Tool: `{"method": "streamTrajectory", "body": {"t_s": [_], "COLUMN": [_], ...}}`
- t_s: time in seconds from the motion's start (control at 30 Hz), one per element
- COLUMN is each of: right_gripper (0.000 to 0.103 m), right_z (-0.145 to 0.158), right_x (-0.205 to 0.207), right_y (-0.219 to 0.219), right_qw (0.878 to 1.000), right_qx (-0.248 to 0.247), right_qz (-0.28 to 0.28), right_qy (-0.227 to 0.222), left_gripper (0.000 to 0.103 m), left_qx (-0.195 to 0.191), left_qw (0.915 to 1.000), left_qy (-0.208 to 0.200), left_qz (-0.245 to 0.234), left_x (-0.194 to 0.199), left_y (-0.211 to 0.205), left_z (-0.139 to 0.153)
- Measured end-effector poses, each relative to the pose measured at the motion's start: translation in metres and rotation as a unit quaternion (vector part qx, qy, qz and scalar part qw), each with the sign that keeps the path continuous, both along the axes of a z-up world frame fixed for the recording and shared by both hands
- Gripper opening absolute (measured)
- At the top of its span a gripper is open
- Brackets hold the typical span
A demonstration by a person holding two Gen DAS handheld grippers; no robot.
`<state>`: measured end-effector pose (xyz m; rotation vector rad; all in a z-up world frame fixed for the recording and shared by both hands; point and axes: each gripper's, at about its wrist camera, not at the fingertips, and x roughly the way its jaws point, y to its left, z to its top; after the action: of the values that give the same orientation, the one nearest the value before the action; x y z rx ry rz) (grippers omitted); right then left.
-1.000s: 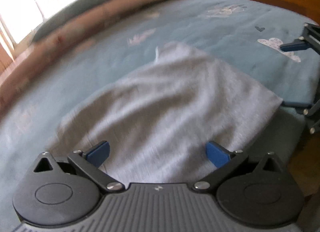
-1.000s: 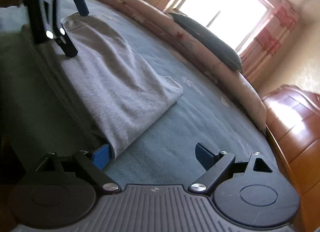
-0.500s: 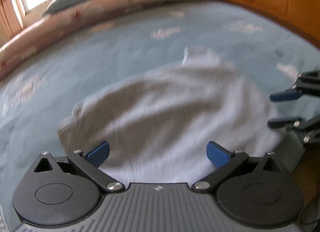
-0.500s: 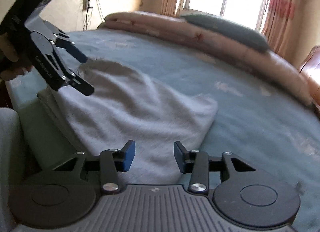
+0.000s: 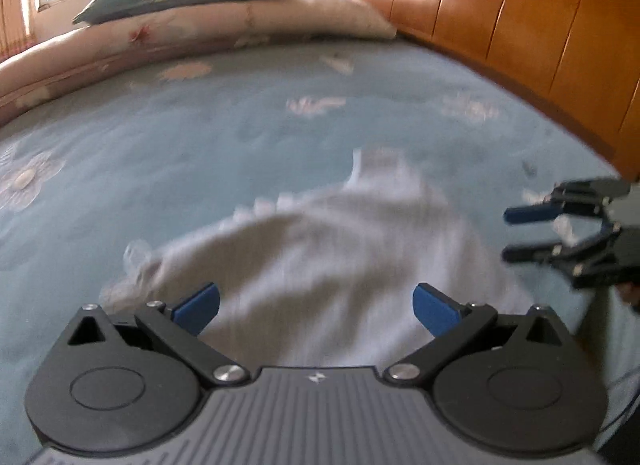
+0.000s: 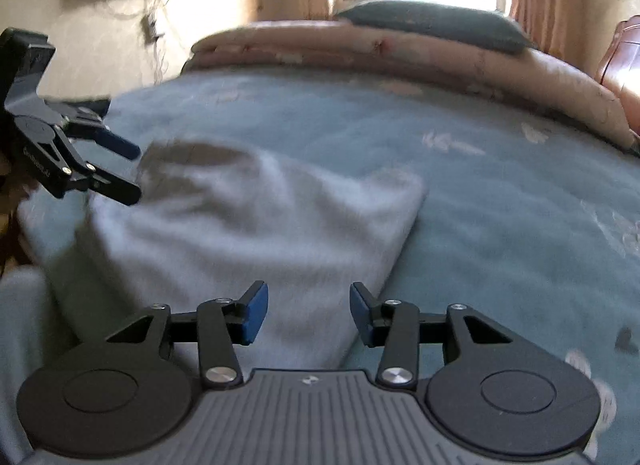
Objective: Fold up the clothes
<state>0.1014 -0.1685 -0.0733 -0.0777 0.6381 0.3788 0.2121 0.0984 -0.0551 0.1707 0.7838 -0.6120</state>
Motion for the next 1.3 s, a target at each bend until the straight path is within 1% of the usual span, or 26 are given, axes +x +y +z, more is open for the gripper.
{"method": "streamTrajectory", "body": {"t_s": [0.07, 0.13, 0.2, 0.27, 0.33, 0.43, 0.47, 0.5, 0.57, 0.7, 0.73, 0.77, 0.8, 0.83, 0.87, 0.9, 1.1, 1.17, 1.23, 1.3], "right_gripper": [0.056, 0.056, 0.056, 0.056, 0.056, 0.056, 0.056, 0.056, 0.056, 0.054, 0.053, 0.047, 0.039, 0.035, 0.025, 0.019, 0.019, 0.019, 0.020, 0.021], "right_z": [0.004, 0.004, 0.001, -0.005, -0.006, -0.006, -0.006, -0.001, 0.011, 0.034, 0.038, 0.042, 0.040, 0.038, 0.036, 0.034, 0.020, 0.006, -0.010, -0.016], "right_x": [0.012, 0.021, 0.029, 0.033, 0.041, 0.054, 0.058, 0.065, 0.080, 0.111, 0.120, 0.130, 0.138, 0.146, 0.154, 0.161, 0.208, 0.215, 0.221, 0.225], "right_y": [0.003, 0.003, 0.003, 0.003, 0.001, -0.001, -0.002, 0.002, 0.011, 0.030, 0.040, 0.054, 0.068, 0.082, 0.096, 0.110, 0.194, 0.217, 0.232, 0.234], "right_qw": [1.000, 1.000, 1.000, 1.000, 1.000, 0.999, 0.999, 0.999, 0.998, 0.992, 0.990, 0.987, 0.986, 0.984, 0.983, 0.981, 0.967, 0.964, 0.962, 0.962], "right_qx": [0.004, 0.015, 0.022, 0.014, 0.010, 0.005, 0.003, 0.011, 0.031, 0.069, 0.074, 0.075, 0.070, 0.065, 0.059, 0.054, 0.021, 0.003, -0.013, 0.000], "right_qz": [-0.008, -0.010, -0.010, -0.008, -0.004, 0.003, 0.006, 0.017, 0.042, 0.092, 0.109, 0.128, 0.139, 0.149, 0.158, 0.168, 0.225, 0.229, 0.224, 0.222], "right_qy": [-0.009, -0.013, -0.007, 0.007, 0.019, 0.037, 0.043, 0.045, 0.046, 0.049, 0.053, 0.058, 0.063, 0.070, 0.076, 0.082, 0.118, 0.135, 0.152, 0.159], "left_gripper": [0.102, 0.102, 0.102, 0.102, 0.102, 0.102, 0.102, 0.102, 0.102, 0.102, 0.102, 0.102, 0.102, 0.102, 0.102, 0.102, 0.102, 0.102, 0.102, 0.102], "left_qx": [-0.016, -0.029, -0.038, -0.070, -0.092, -0.070, -0.057, -0.045, -0.039, -0.047, -0.045, -0.044, -0.045, -0.046, -0.050, -0.056, -0.077, -0.081, -0.081, -0.080], "left_qw": [0.9997, 0.9986, 0.9960, 0.9915, 0.9904, 0.9931, 0.9943, 0.9953, 0.9974, 0.9975, 0.9974, 0.9973, 0.9967, 0.9961, 0.9959, 0.9956, 0.9941, 0.9935, 0.9934, 0.9937], "left_qy": [0.014, 0.041, 0.071, 0.099, 0.094, 0.081, 0.073, 0.065, 0.046, 0.049, 0.051, 0.054, 0.061, 0.068, 0.068, 0.068, 0.073, 0.075, 0.077, 0.076], "left_qz": [0.005, 0.017, 0.039, 0.049, 0.043, 0.049, 0.053, 0.056, 0.039, 0.022, 0.024, 0.026, 0.029, 0.032, 0.033, 0.031, 0.024, 0.025, 0.024, 0.022], "left_x": [0.026, 0.047, 0.066, 0.072, 0.065, 0.048, 0.041, 0.033, 0.015, -0.013, -0.017, -0.022, -0.026, -0.029, -0.034, -0.038, -0.050, -0.052, -0.056, -0.059], "left_y": [-0.002, 0.003, 0.013, 0.029, 0.040, 0.044, 0.042, 0.041, 0.040, 0.046, 0.048, 0.050, 0.053, 0.057, 0.060, 0.063, 0.075, 0.077, 0.077, 0.076], "left_z": [-0.005, -0.017, -0.036, -0.049, -0.050, -0.040, -0.035, -0.030, -0.022, -0.021, -0.024, -0.026, -0.030, -0.034, -0.036, -0.036, -0.040, -0.042, -0.044, -0.045]}}
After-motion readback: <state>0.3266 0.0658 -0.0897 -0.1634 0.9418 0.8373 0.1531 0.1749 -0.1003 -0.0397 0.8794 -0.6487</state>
